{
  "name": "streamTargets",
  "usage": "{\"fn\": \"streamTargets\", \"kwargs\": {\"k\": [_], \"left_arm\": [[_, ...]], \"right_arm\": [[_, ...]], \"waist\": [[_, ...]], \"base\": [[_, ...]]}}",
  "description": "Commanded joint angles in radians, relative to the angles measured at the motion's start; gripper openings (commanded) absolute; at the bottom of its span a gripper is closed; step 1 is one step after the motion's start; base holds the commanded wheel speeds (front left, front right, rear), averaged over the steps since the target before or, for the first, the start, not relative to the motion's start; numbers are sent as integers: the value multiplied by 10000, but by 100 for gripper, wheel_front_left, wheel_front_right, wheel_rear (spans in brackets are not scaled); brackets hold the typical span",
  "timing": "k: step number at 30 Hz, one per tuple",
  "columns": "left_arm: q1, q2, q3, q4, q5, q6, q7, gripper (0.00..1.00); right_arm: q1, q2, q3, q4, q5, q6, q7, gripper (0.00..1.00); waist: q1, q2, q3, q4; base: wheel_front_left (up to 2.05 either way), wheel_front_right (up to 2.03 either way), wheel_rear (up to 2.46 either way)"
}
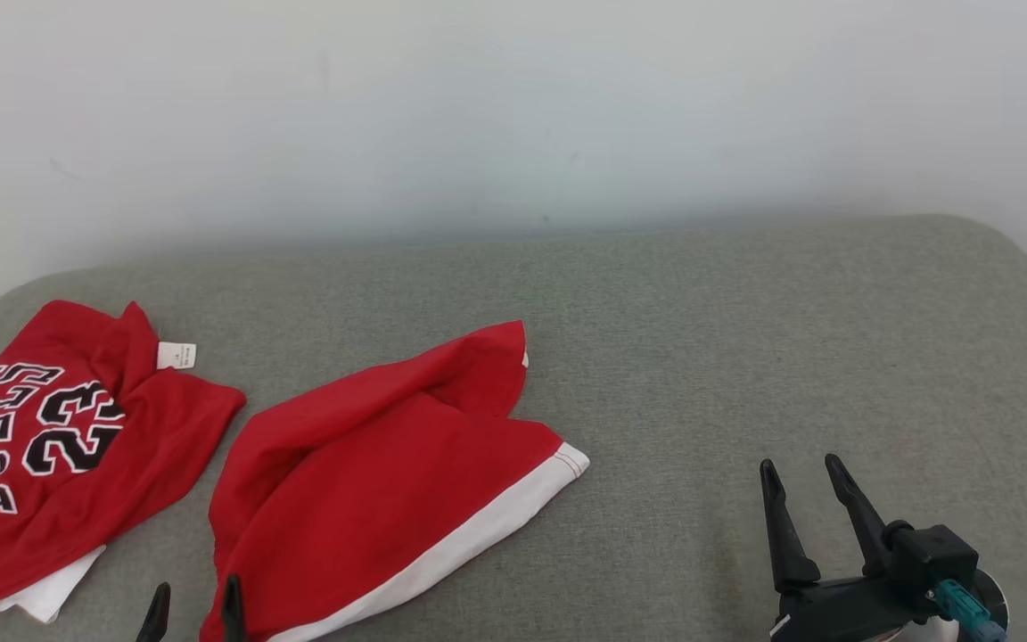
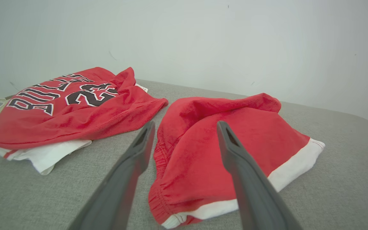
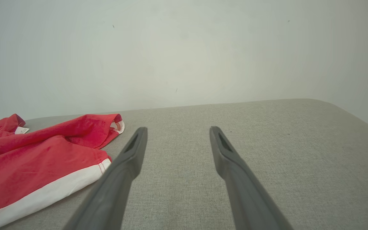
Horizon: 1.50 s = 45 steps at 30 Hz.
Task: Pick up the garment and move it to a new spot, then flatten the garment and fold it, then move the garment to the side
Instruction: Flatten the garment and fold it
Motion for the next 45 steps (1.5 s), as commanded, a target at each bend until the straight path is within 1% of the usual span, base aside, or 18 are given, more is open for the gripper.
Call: {"fn": "streamTargets", "kwargs": {"k": [1,6,15,33,45], "left_arm": [[-70,22,68,86,188,-58,-34,100],[-134,39,224,206,461,-144,-34,100],[-19,164,442,276,878,-121,-35,100],[127,57,524,286,735,-135,-35,100],[-36,102,514,393,719,-161,-36,100]], "right_arm": [[110,-35,-7,-51,-25,8,-17,100],[295,19,-83,-156,-92,8,52,100],[419,1,-145,-356,-118,8,196,100],[377,61,-27,-368,-100,8,200,100],[317,95,-29,-292,-93,8,166,100]], "waist": [[0,0,-73,-187],[0,0,-117,-329],[0,0,-217,-428],[0,0,-201,-408],[0,0,-161,-388]], "base": [[0,0,0],[0,0,0],[0,0,0],[0,0,0],[0,0,0]]}}
